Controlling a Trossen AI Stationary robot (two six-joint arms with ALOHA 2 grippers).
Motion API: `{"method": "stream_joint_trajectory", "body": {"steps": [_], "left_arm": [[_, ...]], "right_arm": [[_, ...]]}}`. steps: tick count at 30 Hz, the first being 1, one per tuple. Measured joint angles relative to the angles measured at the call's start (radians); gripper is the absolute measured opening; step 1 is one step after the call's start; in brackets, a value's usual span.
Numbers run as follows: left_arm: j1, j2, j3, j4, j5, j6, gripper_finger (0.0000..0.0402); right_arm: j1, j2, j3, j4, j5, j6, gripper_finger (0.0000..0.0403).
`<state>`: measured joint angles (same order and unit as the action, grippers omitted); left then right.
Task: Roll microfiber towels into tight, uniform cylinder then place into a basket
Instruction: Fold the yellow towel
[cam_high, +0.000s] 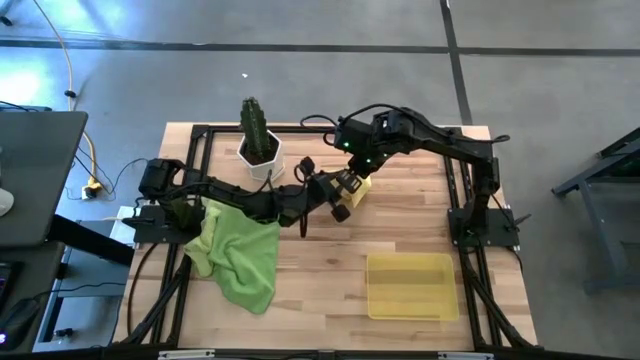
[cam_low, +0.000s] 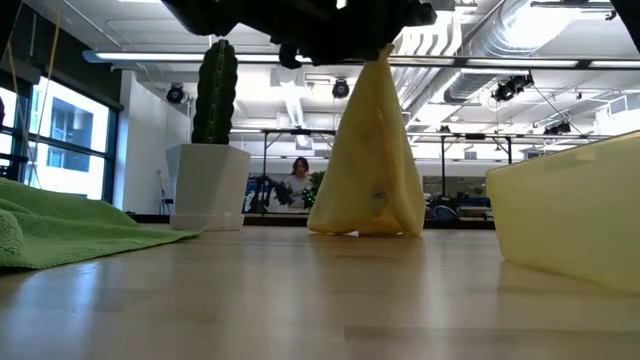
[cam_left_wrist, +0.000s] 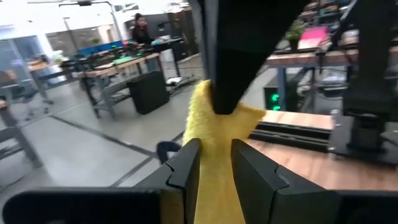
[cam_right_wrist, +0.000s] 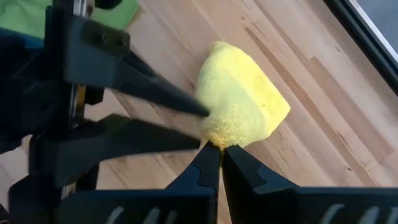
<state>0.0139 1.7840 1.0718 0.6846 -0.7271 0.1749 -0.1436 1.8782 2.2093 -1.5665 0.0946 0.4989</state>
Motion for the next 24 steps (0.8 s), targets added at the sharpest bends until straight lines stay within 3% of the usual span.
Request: {"method": "stream_joint_trajectory", "body": {"steps": [11,24], "left_arm": [[0.004,0.0,0.0,0.001,0.034,0.009,0.0083],[0.029,0.0,0.0,-0.011,-0.041,0.028,0.0083]], "right_arm": [[0.0,0.0,0.0,0.007,0.0,-0.009,0.0],[0.0,0.0,0.001,0.007,0.0,-0.01,0.0]]}}
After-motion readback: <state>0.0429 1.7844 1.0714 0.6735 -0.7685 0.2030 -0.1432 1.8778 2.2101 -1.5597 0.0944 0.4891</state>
